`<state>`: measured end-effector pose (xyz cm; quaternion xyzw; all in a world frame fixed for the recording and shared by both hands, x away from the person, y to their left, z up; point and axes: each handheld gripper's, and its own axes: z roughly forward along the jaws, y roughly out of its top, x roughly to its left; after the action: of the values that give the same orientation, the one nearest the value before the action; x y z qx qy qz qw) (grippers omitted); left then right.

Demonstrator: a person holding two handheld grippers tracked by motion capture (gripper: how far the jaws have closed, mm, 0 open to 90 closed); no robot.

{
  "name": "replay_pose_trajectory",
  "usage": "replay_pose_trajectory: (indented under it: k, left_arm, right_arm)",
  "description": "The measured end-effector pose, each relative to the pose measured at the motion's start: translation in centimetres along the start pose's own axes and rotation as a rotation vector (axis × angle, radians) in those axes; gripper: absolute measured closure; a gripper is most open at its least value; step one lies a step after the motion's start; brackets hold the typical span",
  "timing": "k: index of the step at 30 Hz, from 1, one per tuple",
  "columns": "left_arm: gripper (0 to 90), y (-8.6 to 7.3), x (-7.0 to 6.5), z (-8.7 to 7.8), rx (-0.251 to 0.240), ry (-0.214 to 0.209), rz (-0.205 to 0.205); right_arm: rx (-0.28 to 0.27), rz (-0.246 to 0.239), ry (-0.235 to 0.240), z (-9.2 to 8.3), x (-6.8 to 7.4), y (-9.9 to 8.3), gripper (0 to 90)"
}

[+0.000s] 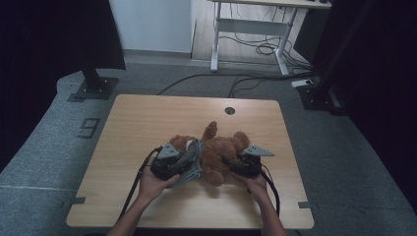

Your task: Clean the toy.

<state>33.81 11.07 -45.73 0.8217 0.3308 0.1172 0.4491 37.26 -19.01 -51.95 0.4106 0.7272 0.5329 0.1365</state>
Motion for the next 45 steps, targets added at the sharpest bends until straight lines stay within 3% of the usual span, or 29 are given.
replay_pose_trajectory:
  k: [3, 7, 11, 13, 16, 22, 31, 38, 41, 45]
  left_arm:
    - [73.9, 0.9, -1.1, 1.5, 0.004, 0.005, 0.035]
    - [73.9, 1.6, -2.2, 3.7, 0.025, -0.025, 0.054]
    - [73.8, 1.3, -2.7, 5.4, 0.059, -0.022, 0.068]
    - [73.8, 0.8, -2.4, 5.6, 0.057, -0.024, 0.055]
    - [73.8, 0.2, -1.8, 5.2, 0.047, -0.024, 0.031]
    - [73.9, -1.1, -1.5, 4.1, 0.033, -0.009, 0.025]
    - [73.6, -2.4, 0.3, 1.0, 0.009, 0.002, -0.014]
    - [73.3, -3.3, 2.8, -1.7, -0.001, 0.068, -0.059]
    - [73.2, -4.0, 4.6, -2.8, 0.011, 0.123, -0.095]
    - [73.2, -4.4, 5.8, -3.5, 0.007, 0.136, -0.137]
  right_arm:
    - [-0.001, 0.0, 0.001, 0.0, 0.0, 0.0, 50.6]
    - [-0.002, 0.003, 0.003, 0.0, -0.1, 0.0, 50.6]
    - [-0.003, 0.0, 0.005, 0.0, -0.1, -0.1, 50.8]
    - [-0.002, -0.005, 0.006, 0.0, -0.1, -0.1, 51.3]
    - [-0.002, -0.007, 0.009, 0.0, -0.1, -0.1, 52.3]
    - [-0.01, -0.026, 0.024, -0.1, -0.3, -0.4, 53.7]
    - [-0.017, -0.021, 0.042, -0.1, -0.6, -0.5, 54.8]
    - [-0.016, -0.019, 0.049, -0.1, -0.7, -0.5, 56.3]
    - [-0.016, -0.018, 0.057, -0.1, -0.9, -0.5, 56.9]
    - [-0.017, -0.014, 0.059, -0.1, -0.9, -0.5, 57.1]
